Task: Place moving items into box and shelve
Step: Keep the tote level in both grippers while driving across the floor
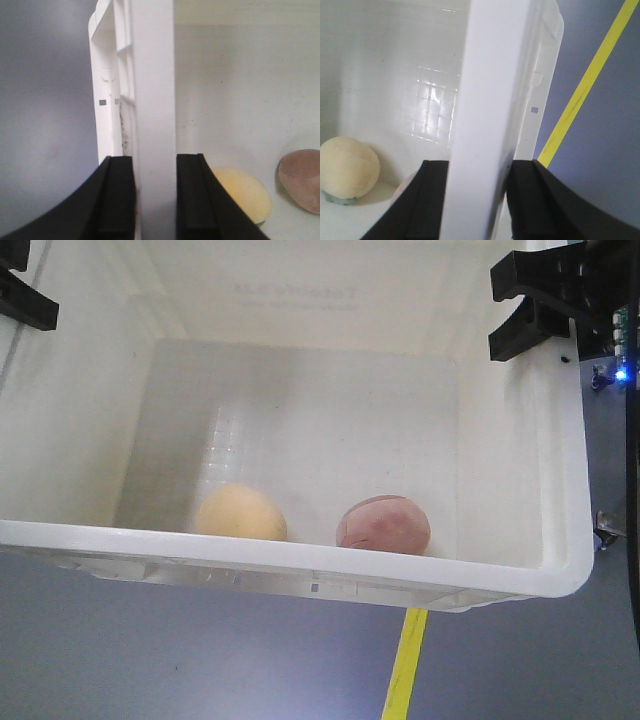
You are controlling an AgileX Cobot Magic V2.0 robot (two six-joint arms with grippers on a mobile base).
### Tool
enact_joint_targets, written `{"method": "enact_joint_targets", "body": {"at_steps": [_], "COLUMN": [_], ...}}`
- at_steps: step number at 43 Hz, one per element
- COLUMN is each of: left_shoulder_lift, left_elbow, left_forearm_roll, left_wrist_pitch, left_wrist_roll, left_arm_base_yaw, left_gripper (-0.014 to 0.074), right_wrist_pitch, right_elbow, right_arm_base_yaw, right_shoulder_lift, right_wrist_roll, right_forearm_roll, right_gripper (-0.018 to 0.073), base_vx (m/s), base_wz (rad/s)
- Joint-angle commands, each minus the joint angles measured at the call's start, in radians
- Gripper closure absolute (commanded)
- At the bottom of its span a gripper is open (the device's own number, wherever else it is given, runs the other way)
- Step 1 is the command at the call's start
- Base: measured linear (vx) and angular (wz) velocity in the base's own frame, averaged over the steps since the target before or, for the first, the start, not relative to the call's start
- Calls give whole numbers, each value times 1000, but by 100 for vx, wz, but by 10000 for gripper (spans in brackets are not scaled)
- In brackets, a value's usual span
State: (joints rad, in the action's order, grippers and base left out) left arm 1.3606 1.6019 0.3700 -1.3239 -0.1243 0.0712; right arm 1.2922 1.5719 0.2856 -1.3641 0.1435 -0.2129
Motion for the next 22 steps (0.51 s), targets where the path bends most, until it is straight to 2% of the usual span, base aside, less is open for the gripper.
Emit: {"method": "enact_joint_targets", "body": {"at_steps": [1, 22], "left_shoulder_lift": [-42, -42], "left_elbow": [42, 42], "left_forearm_roll": [148, 148], "left_wrist_pitch": [69, 69], "left_wrist_roll": [1, 1], "left_arm_base_yaw": [10, 10], "left_gripper": [597, 597], "right_wrist_pitch": [-66, -67], "right_elbow": [47, 47], "right_arm_base_yaw": [6, 6], "right_shoulder_lift": [43, 43], "right_wrist_roll": [-27, -27], "right_forearm_roll": [-133, -133], "right_gripper": [559, 559], "base_vx": [41, 42], "base_wz": [-2, -6]}}
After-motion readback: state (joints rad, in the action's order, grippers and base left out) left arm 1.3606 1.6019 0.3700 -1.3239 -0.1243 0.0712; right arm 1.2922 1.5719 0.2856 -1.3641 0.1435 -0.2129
